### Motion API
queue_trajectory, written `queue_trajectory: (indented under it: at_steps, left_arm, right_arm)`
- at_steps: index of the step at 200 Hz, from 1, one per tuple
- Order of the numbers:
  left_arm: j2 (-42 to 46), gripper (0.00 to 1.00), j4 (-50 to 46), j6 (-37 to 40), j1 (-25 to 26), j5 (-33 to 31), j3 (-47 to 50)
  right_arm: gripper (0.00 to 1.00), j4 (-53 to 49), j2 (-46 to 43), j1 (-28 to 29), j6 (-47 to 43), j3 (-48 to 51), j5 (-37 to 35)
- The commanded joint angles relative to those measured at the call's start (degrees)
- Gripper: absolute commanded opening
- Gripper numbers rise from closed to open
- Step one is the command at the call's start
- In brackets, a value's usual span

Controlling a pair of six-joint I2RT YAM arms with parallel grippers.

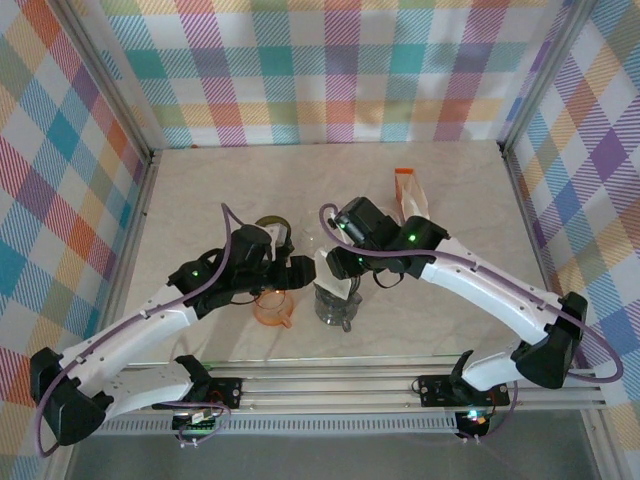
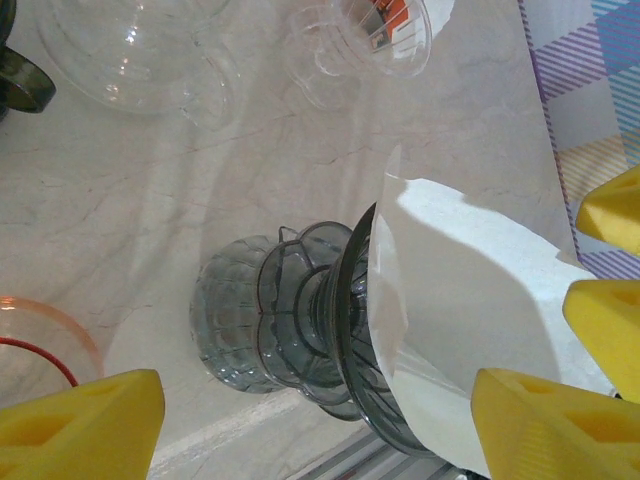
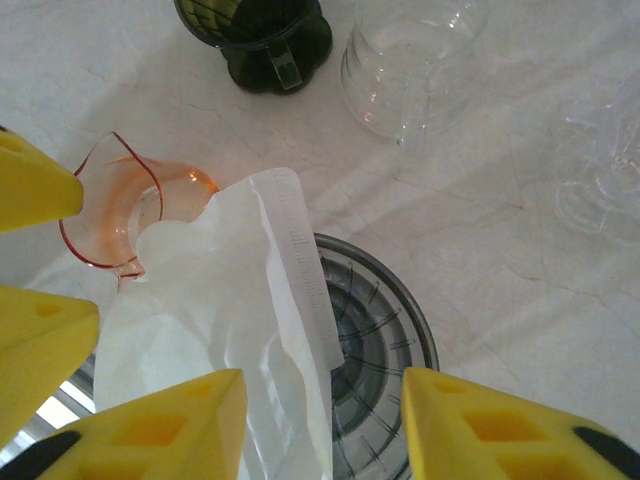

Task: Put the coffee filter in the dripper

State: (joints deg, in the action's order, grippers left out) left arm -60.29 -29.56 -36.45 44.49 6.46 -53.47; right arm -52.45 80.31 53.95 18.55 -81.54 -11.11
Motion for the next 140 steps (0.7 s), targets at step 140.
queue_trajectory:
  at_steps: [140]
  left_arm:
    - [-4.2,0.73,7.2,-2.3,0.6,3.5,1.3]
  right_arm:
    - [0.00,-1.5,6.3,3.4,-3.1,0.7,-15.8]
